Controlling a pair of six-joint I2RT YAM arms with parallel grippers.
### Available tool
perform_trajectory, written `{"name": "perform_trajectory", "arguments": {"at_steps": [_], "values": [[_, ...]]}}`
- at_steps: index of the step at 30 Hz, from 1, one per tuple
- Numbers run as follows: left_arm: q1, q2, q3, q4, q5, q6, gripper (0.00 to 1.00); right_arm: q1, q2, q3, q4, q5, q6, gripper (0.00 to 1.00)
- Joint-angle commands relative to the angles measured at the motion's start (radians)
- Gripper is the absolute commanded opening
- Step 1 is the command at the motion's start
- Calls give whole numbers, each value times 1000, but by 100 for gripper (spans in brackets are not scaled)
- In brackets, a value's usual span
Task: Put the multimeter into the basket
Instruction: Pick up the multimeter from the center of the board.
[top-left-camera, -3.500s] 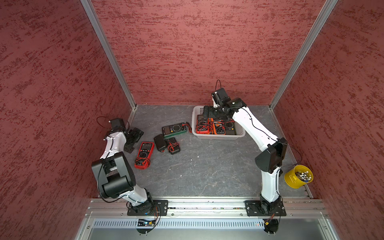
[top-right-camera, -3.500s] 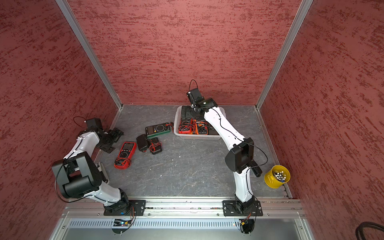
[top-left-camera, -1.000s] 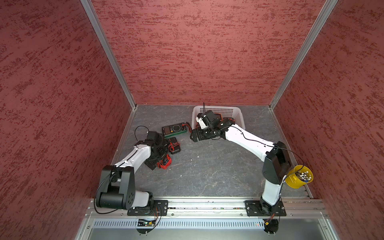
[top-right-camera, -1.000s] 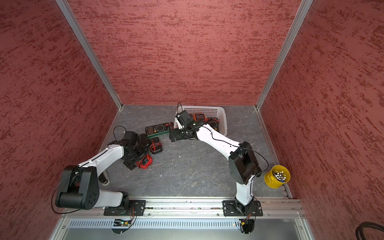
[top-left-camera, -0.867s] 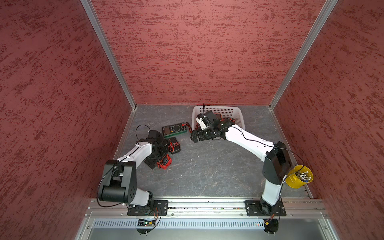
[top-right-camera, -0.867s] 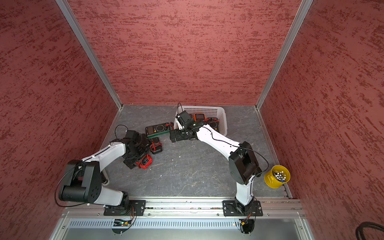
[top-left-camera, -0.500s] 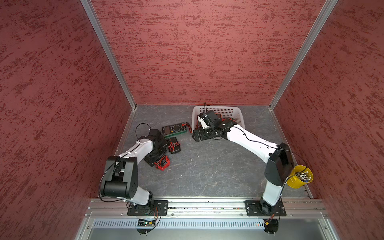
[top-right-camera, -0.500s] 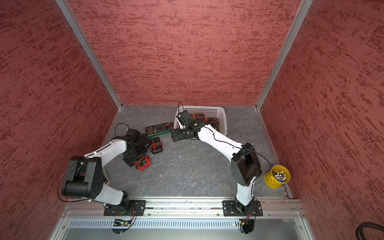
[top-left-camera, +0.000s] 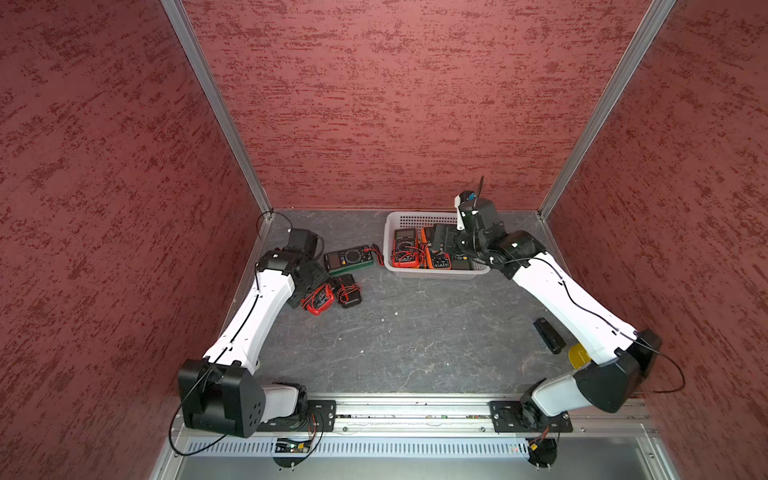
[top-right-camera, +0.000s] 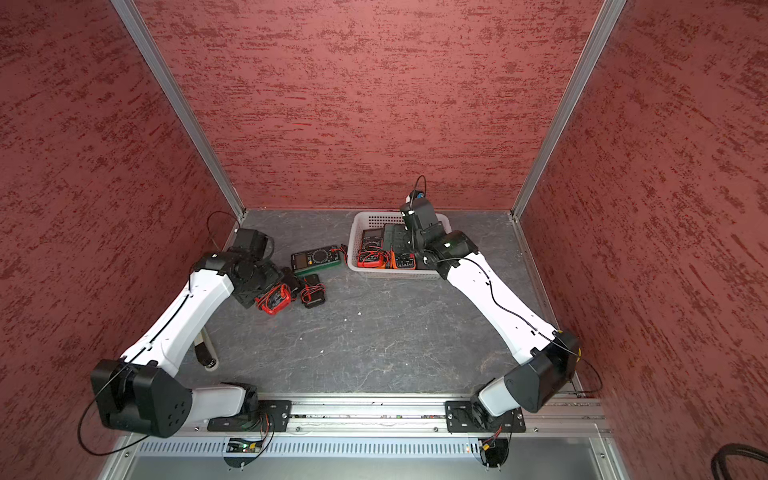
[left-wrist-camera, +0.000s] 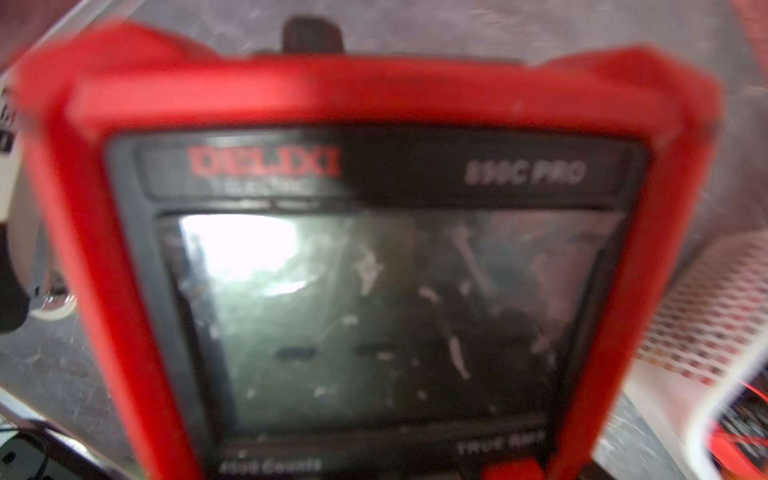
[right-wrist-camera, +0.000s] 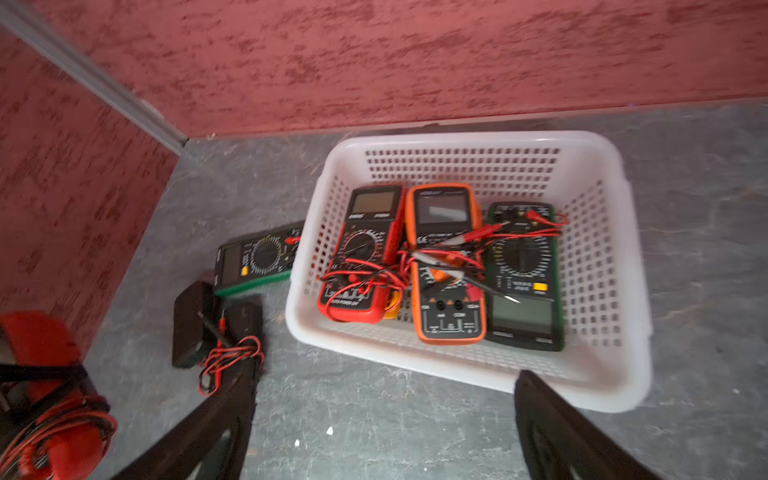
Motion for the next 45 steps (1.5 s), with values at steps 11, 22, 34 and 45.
{"name": "perform_trajectory", "arguments": {"at_steps": [11,22,34,45], "values": [[-349,599,779,91,43,130,18,-273,-191,-230,-27,-5,141,99],[-491,1023,1348,117,115,99,18,-317,-346,-470,43,87,198,99],[-553,1019,1259,324,194,185,17,-416,-247,-418,237,-328,56,96],[-544,864,1008,549,316,425,17,-557,58,-99,272,-820,-7,86]]}}
